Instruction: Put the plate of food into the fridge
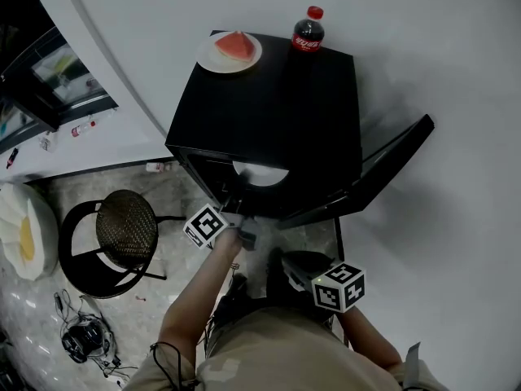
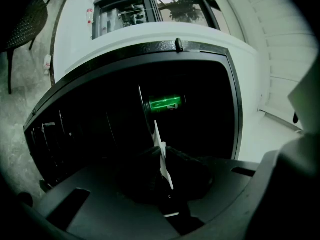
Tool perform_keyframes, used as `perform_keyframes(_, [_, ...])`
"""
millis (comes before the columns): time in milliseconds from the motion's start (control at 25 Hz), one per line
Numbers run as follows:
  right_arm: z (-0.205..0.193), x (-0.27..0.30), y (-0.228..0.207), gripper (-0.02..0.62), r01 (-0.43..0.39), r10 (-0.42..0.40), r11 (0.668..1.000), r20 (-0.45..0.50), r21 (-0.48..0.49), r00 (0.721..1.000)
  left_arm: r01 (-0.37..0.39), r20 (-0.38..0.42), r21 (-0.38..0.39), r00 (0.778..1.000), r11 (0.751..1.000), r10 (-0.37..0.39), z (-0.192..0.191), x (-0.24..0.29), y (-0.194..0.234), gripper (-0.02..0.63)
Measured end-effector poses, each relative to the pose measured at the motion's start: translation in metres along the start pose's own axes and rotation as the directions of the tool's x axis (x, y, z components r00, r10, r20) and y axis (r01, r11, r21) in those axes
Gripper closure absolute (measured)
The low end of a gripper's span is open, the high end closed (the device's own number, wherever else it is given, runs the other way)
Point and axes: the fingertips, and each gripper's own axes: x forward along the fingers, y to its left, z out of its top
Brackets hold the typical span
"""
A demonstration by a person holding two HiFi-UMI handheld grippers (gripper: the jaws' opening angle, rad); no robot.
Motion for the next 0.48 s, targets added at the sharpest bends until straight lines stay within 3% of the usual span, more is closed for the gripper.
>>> perform_keyframes(480, [0.006, -0.005, -0.01, 0.572, -0.001, 0.001, 1.0, 0.014, 0.021, 1.0, -0.012, 0.017, 0.027, 1.0, 1.0, 0.011, 0.003, 0.016, 0.001, 0.569])
